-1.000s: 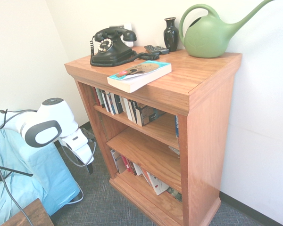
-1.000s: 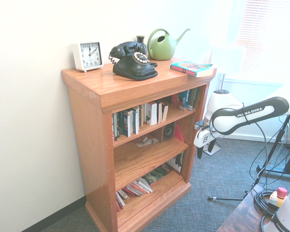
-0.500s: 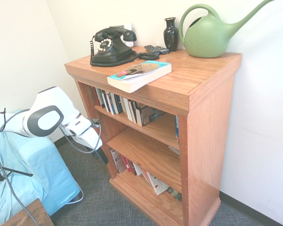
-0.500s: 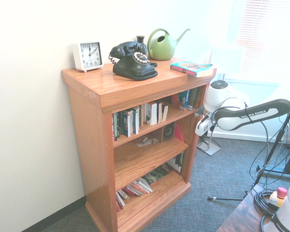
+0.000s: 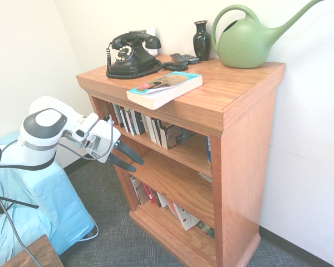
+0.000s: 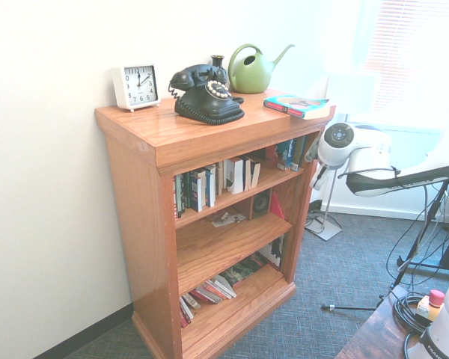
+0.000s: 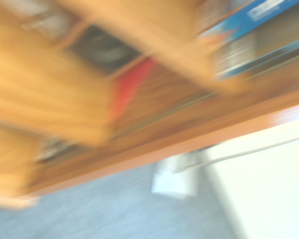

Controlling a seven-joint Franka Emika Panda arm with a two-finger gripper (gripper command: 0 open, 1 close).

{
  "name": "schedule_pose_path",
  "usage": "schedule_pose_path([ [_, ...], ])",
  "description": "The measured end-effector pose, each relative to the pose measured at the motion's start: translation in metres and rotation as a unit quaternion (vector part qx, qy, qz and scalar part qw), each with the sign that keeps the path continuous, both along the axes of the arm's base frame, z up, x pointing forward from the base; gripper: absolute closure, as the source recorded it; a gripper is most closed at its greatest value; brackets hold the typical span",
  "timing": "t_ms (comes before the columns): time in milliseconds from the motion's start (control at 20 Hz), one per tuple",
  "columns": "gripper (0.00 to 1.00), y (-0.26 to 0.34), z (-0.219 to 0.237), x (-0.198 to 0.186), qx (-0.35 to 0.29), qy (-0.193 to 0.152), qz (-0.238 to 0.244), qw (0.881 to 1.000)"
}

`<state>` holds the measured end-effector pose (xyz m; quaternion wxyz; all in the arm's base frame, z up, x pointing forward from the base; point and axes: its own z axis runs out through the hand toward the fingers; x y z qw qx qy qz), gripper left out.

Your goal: Organize the shelf

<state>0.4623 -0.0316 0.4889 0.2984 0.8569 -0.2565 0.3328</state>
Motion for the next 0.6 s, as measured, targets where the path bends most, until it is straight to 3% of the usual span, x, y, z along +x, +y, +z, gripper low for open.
schedule_pose_path([
  [350,0.00,0.002,0.044,-0.005,-0.092,-0.033,0.024,0.995],
  [600,0.00,0.026,0.069,-0.009,-0.159,-0.068,0.050,0.984],
])
